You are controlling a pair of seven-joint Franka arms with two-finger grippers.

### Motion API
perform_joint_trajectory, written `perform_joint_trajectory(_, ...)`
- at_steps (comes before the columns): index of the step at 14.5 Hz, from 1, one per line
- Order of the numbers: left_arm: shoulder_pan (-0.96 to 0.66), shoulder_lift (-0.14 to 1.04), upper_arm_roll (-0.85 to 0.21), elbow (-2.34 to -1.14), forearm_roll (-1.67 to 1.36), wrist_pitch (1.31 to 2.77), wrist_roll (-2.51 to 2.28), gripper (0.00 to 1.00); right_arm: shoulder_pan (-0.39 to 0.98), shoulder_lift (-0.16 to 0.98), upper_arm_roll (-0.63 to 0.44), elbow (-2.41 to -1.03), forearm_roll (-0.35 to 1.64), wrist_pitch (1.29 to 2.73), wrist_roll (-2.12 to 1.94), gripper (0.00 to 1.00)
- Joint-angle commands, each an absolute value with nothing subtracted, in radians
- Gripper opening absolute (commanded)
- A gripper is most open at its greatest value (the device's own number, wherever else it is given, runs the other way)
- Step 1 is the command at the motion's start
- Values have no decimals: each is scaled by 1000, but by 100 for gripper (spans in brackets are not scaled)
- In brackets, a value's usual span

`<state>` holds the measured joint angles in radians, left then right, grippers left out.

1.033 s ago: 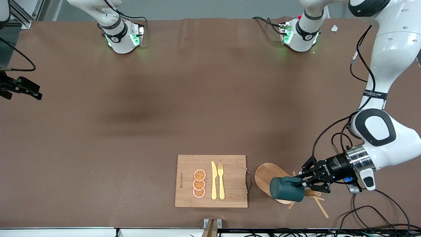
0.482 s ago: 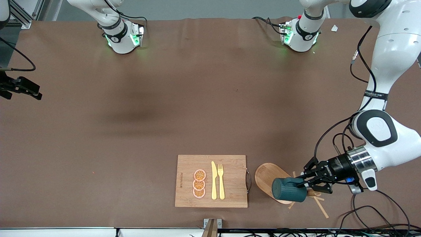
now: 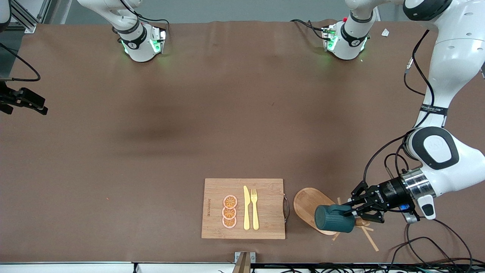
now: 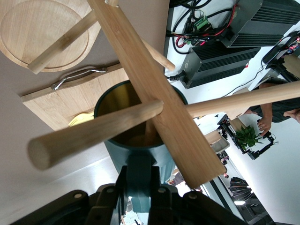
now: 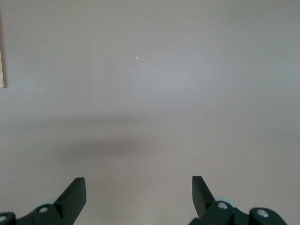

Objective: Pass cup and hang on rack
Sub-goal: 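Lower the mug handle onto a rack peg with the left gripper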

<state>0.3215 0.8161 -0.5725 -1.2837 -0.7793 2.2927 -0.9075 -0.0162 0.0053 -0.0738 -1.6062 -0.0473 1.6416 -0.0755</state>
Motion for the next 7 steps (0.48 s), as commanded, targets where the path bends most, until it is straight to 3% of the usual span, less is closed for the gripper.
perform_joint_trajectory(1,333,822,-584,-1285,-818,2293,-893,28,-29,-18,-63,-1621,-46,1644,-89,100)
perform_joint_trajectory(4,333,819,-583,-1285,-838,2293,-891,69,-29,-18,-64,-1621,-46,1644,-89,100)
perform_joint_trajectory(5,331,813,-583,-1284,-830,2293,-890,100,-28,-18,-64,-1621,-46,1644,-89,100)
perform_joint_trajectory(7,331,807,-587,-1282,-830,2293,-893,100,-28,-18,-64,-1620,-46,1644,-89,100)
